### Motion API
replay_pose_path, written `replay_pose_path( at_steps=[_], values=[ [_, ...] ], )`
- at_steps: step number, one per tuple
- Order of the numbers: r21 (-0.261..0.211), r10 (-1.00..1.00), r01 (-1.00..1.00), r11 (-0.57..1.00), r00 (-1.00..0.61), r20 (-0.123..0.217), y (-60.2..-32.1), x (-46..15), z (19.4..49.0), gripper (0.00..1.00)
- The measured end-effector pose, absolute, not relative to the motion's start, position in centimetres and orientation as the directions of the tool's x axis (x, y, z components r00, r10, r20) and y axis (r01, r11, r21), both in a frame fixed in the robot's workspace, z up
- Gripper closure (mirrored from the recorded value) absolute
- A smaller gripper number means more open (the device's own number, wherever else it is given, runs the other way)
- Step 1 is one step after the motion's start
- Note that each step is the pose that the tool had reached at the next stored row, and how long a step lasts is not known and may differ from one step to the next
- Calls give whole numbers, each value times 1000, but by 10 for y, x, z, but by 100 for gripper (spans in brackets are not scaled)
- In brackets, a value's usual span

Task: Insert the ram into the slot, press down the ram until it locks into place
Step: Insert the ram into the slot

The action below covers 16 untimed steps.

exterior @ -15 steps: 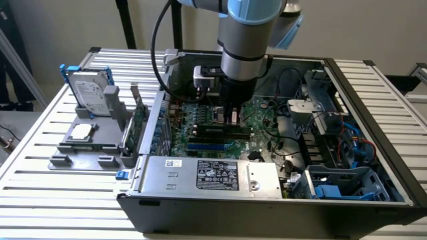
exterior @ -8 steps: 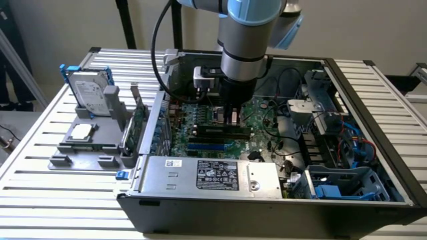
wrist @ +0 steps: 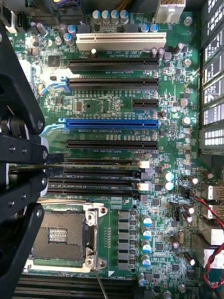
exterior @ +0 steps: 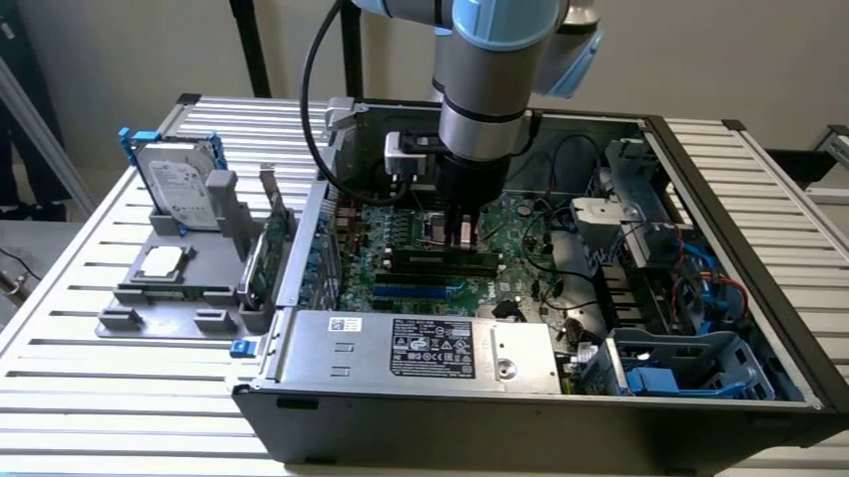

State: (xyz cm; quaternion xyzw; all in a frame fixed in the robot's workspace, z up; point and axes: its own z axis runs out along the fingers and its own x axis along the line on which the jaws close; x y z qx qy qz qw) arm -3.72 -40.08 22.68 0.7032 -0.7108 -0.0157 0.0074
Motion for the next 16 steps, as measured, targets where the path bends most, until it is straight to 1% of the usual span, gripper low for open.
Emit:
replay_pose_path(
  at_steps=[13, 15, 16],
  values=[
    [31, -1000, -999, 11, -11, -12, -401, -38, 222, 87],
    [31, -1000, -999, 11, -11, -12, -401, -38, 222, 85],
    [31, -1000, -999, 11, -11, -12, -401, -38, 223, 78]
  ],
)
